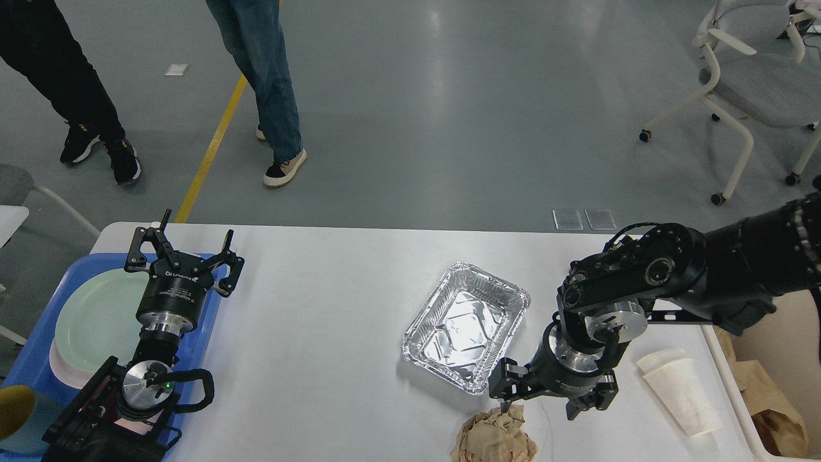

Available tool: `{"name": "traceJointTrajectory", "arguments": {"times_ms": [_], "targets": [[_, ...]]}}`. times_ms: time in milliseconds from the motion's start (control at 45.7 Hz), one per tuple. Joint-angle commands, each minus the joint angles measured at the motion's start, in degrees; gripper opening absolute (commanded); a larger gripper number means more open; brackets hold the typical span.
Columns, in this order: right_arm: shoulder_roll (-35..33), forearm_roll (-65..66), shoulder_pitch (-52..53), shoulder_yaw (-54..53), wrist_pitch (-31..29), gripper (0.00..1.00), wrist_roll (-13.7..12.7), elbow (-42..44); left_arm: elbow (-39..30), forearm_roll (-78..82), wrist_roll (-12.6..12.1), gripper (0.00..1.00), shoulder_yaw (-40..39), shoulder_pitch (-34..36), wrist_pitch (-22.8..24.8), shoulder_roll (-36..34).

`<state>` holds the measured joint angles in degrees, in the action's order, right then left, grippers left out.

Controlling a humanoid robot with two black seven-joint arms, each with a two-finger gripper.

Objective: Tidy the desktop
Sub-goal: 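Move the right gripper down to the crumpled tan paper, then grasp the crumpled tan paper with the right gripper and lift it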

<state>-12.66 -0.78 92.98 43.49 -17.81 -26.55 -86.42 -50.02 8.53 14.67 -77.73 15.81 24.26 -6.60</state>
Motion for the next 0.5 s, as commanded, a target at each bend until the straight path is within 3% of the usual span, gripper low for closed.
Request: {"name": "traceJointTrajectory", "arguments": {"times_ms": [0,88,482], "targets": [[1.67,-0.10,-3.23,-4.02,0.49,0.98,-2.01,1.08,0.01,0.00,0.00,0.96,0.04,0.01,0.00,0.00],[3.86,-0.10,-6.22,-6.48,0.84,0.98,-4.56,4.06,0.01,0.00,0.00,0.96,0.04,0.10,0.00,0.00],[8.96,-0.10,-15.63,-7.63,3.13,0.98,-4.65,15.32,0.01,0.00,0.00,0.96,0.04,0.01,0.00,0.00]]}}
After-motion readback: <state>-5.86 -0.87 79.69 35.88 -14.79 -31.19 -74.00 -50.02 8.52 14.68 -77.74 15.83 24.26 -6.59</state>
